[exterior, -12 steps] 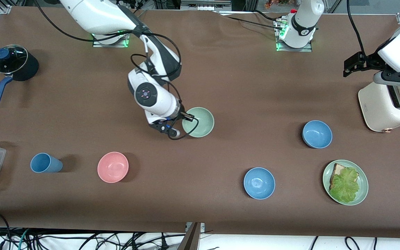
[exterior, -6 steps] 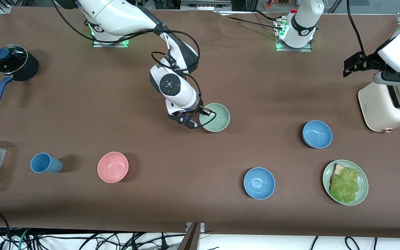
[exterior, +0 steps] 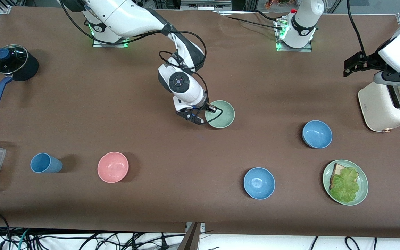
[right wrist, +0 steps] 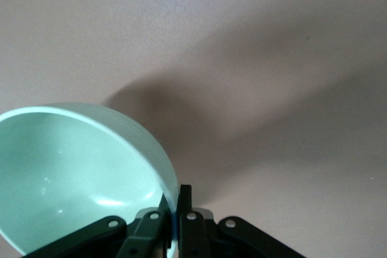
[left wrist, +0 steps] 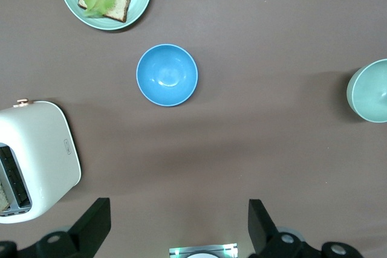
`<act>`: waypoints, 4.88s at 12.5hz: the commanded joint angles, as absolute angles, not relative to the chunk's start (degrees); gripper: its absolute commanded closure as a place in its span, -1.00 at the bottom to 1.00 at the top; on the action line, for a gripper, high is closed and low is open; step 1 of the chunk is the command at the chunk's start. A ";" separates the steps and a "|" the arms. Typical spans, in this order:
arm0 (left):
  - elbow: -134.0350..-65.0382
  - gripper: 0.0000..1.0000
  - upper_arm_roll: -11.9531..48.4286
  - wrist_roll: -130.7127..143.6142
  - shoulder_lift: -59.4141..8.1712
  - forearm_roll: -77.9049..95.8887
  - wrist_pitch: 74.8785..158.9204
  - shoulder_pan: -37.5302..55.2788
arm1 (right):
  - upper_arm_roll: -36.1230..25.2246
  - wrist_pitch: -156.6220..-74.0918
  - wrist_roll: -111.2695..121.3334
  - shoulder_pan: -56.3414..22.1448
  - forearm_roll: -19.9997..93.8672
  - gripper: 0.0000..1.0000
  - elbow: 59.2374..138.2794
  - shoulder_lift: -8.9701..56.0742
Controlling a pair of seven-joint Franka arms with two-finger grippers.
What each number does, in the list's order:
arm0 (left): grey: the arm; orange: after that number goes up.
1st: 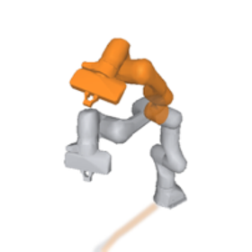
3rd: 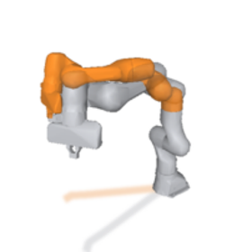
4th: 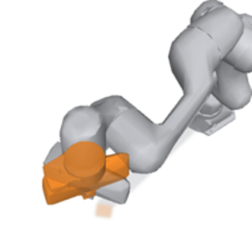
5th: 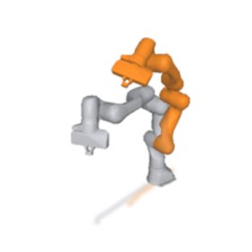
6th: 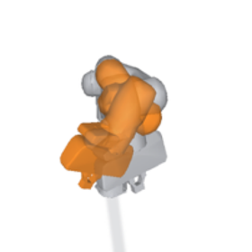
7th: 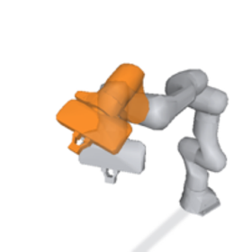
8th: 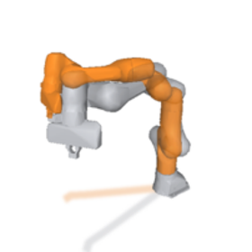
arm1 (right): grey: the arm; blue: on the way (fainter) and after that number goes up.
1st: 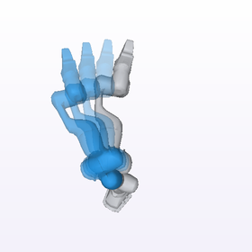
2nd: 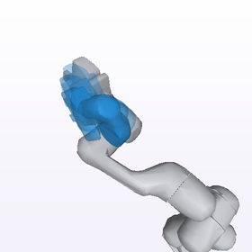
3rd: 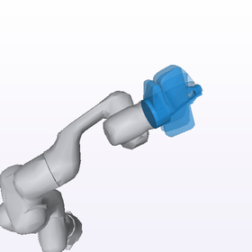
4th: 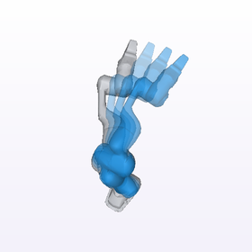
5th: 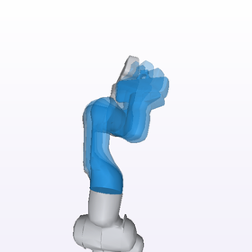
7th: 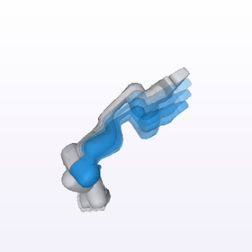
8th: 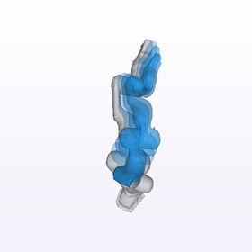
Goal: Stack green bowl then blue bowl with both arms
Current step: 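Grasp the green bowl rim and drag it toward the table middle, then release the green bowl with the right gripper while the left gripper reaches out, then grasp the light blue bowl rim with the left gripper while the right retracts, then carry the light blue bowl with the left gripper over the green bowl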
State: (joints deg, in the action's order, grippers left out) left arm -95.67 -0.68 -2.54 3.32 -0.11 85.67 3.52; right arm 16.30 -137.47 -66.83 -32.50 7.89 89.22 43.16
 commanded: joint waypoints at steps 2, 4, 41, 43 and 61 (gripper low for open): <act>-95.89 -1.00 -0.70 -3.25 3.08 -1.23 85.70 3.51 | 15.82 -139.39 -67.59 -33.40 8.00 1.00 87.63 45.61; -95.71 -1.00 -0.79 -3.25 2.72 -1.23 86.13 3.25 | 15.82 -140.44 -67.59 -33.66 8.09 1.00 87.63 46.23; -120.50 1.00 -2.90 -9.58 -24.87 -0.35 140.89 -4.75 | 0.97 -88.50 2.90 1.05 -1.40 -0.99 77.61 16.00; -120.41 1.00 -2.64 -9.67 -23.91 -0.35 140.10 -4.75 | 0.97 -88.50 3.08 1.32 -1.41 -0.99 78.13 13.73; -109.44 1.00 15.03 12.21 -22.31 25.49 125.93 12.56 | 0.09 -88.42 4.83 1.32 -5.80 -0.99 80.77 11.95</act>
